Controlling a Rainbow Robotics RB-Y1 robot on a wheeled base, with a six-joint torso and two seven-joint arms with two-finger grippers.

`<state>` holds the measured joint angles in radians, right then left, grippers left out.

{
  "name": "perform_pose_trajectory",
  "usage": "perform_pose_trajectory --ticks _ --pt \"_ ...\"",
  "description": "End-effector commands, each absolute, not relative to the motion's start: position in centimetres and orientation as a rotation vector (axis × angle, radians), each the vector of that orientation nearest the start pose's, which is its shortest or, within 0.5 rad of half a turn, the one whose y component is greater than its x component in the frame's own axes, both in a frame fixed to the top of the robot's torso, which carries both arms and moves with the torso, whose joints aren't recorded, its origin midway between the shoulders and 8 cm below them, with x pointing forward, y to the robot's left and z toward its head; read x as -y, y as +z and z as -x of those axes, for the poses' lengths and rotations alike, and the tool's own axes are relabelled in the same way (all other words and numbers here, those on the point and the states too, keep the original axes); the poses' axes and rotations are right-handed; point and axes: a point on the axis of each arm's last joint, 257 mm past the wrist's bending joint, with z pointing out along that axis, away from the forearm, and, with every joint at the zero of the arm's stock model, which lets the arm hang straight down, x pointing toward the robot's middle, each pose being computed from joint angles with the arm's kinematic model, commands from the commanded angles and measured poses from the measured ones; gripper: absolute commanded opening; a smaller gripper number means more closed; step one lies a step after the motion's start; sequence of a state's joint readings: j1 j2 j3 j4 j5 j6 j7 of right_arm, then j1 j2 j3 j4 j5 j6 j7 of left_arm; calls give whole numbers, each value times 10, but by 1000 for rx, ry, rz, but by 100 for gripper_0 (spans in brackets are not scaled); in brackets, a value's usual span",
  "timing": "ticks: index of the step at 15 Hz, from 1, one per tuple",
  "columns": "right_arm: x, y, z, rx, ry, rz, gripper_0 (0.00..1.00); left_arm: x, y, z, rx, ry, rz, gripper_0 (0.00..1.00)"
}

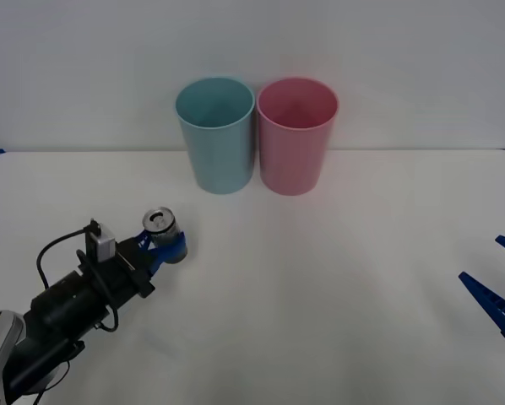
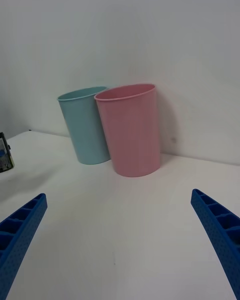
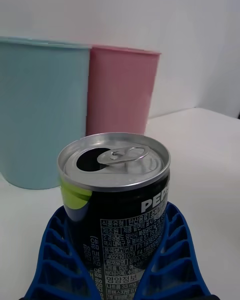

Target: Grasp the object on the table and drop it into the matching bin: aluminum can to the light blue bin, PET bottle to the pink bin.

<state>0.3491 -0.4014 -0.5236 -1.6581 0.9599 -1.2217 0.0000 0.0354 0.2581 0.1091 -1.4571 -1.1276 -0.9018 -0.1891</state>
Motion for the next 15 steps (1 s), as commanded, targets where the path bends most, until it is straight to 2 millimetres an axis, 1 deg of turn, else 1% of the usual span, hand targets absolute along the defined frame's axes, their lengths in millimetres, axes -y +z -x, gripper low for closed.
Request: perform_pose_trajectory --ticks 1,6,9,12,15 --pt "330 -169 -342 -1441 567 465 100 -175 -199 -462 -1418 -617 -515 0" --pt "330 -169 -342 -1441 567 465 100 -191 -134 -466 -1392 -627 -460 0" --pt "330 -169 -342 -1441 567 465 100 -203 -101 -469 -1392 -628 -417 0" --pt "330 -169 -342 -1441 567 465 100 -213 -75 -474 -1388 -615 -393 0" --pt "330 -169 -342 -1441 567 465 100 -211 -48 -491 -1381 -601 -402 0"
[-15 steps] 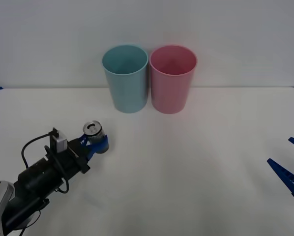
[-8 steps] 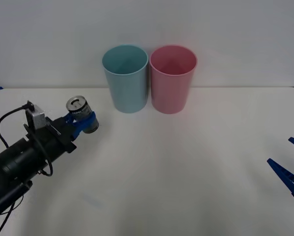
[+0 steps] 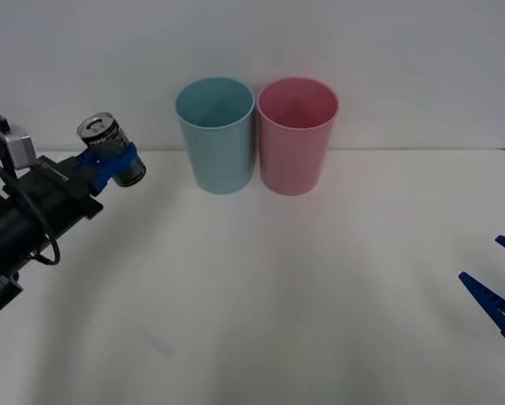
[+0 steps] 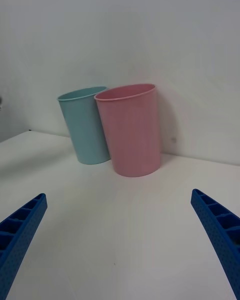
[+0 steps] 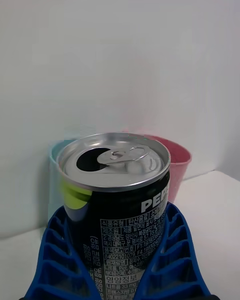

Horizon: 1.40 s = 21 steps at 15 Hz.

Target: Grasp the object on the table and drop it into the matching bin: aluminum can to the light blue bin, PET bottle to the pink bin.

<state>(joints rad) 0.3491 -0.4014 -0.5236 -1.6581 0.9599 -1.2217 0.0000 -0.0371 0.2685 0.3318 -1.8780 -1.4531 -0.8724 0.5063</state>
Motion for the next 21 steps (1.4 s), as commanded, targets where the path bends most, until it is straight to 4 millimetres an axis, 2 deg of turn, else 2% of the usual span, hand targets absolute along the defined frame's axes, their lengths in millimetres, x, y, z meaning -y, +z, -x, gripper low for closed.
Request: perform_pose_trajectory --ticks 1,4,7,13,18,21 --pt "330 -169 -342 -1441 567 465 100 -208 -39 -498 -1378 -613 -400 0" --pt "330 -169 -342 -1441 567 465 100 -192 -22 -525 -1376 -624 -416 0" --pt "330 -169 -342 -1441 567 465 100 -185 -9 -562 -1386 -603 -427 0" --pt "330 -169 -342 -1441 567 465 100 -161 4 -631 -1448 -603 -439 0" --pt "330 -169 -342 -1441 567 465 100 -138 8 -672 -1507 -604 -445 1" --pt "330 -169 -342 -1441 567 465 100 -121 9 -686 -1532 -592 -474 2"
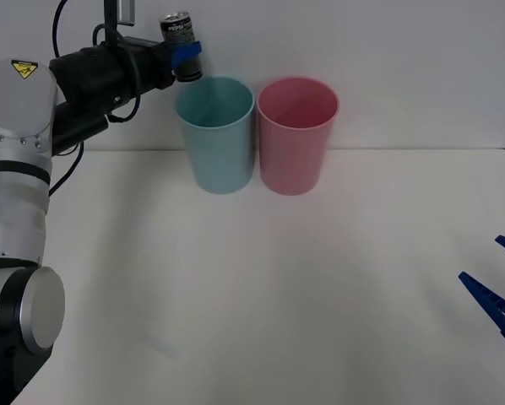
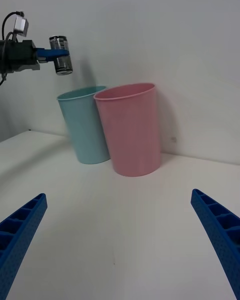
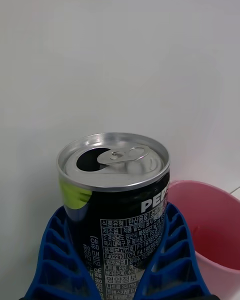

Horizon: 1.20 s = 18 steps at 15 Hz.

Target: Grasp the object on the table and drop it into the matching bin: aluminum can to the light blue bin, PET bottle to the pink bin.

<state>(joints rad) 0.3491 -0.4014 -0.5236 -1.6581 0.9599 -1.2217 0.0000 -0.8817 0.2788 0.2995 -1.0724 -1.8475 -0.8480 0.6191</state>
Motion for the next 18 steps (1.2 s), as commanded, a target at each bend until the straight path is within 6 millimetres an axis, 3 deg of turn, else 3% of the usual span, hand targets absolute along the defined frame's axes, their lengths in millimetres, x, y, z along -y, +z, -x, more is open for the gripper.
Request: perform_pose_trajectory --ticks 1,4,8,9,10,11,12,18 --pt "330 -169 -342 -1441 567 465 100 -116 10 -689 -1533 -592 -476 3" --pt "330 -169 -342 -1441 567 465 100 -103 10 -691 -1528 -590 -480 3" --pt "330 -169 -342 -1441 567 465 100 -102 9 -691 -1525 -584 -481 5" --pt "330 -169 -342 -1441 567 465 100 -102 9 -691 -1524 -586 -478 10" --pt "330 -169 -342 -1441 567 465 100 -102 10 -691 -1522 -583 -480 30" --pt "330 -169 -342 -1441 567 465 100 -103 11 -692 -1518 -577 -482 93" --pt "330 -169 -342 -1441 567 465 100 -103 11 -691 -1514 -572 -487 100" --pt "330 -169 -342 -1441 567 465 100 -107 13 -692 -1504 -578 -473 100"
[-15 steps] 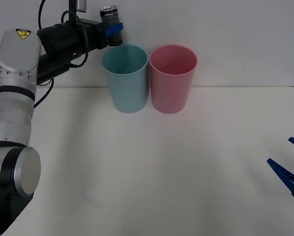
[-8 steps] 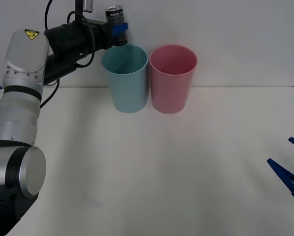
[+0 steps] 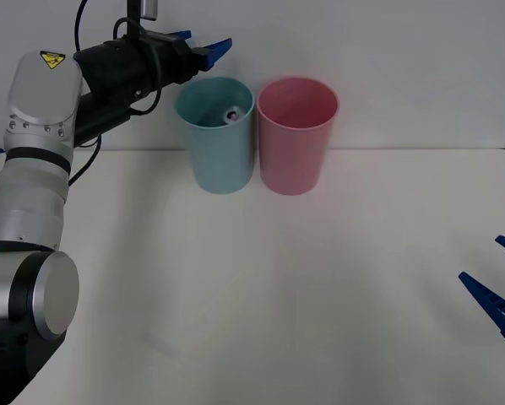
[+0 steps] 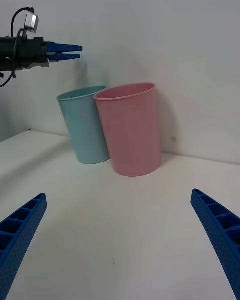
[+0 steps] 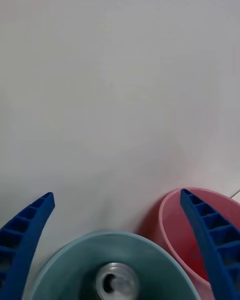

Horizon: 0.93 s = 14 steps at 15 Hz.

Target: Grasp the object on the table and drop it into the matching bin: aluminum can to the light blue bin, PET bottle to the pink bin.

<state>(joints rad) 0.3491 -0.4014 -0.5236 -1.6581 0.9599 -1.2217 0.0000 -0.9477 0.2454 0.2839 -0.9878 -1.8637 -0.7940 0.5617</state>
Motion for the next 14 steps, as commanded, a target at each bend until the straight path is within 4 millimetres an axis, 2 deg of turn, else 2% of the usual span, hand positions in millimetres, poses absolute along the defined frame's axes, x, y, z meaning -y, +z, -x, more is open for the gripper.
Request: perform_pose_trajectory --ticks 1,4,8,13,14 --pt "330 -169 -342 -1441 567 465 100 -109 13 -691 -1502 -582 -469 100" --pt "330 -169 -342 -1441 567 465 100 -118 10 -690 -1498 -583 -459 100" --pt "330 -169 -342 -1441 567 465 100 -143 9 -682 -1471 -586 -442 100" --pt "330 -169 -342 -1441 567 465 100 -182 3 -650 -1416 -605 -424 100" --pt "330 -169 -342 -1441 567 465 100 -190 0 -639 -1400 -606 -418 100"
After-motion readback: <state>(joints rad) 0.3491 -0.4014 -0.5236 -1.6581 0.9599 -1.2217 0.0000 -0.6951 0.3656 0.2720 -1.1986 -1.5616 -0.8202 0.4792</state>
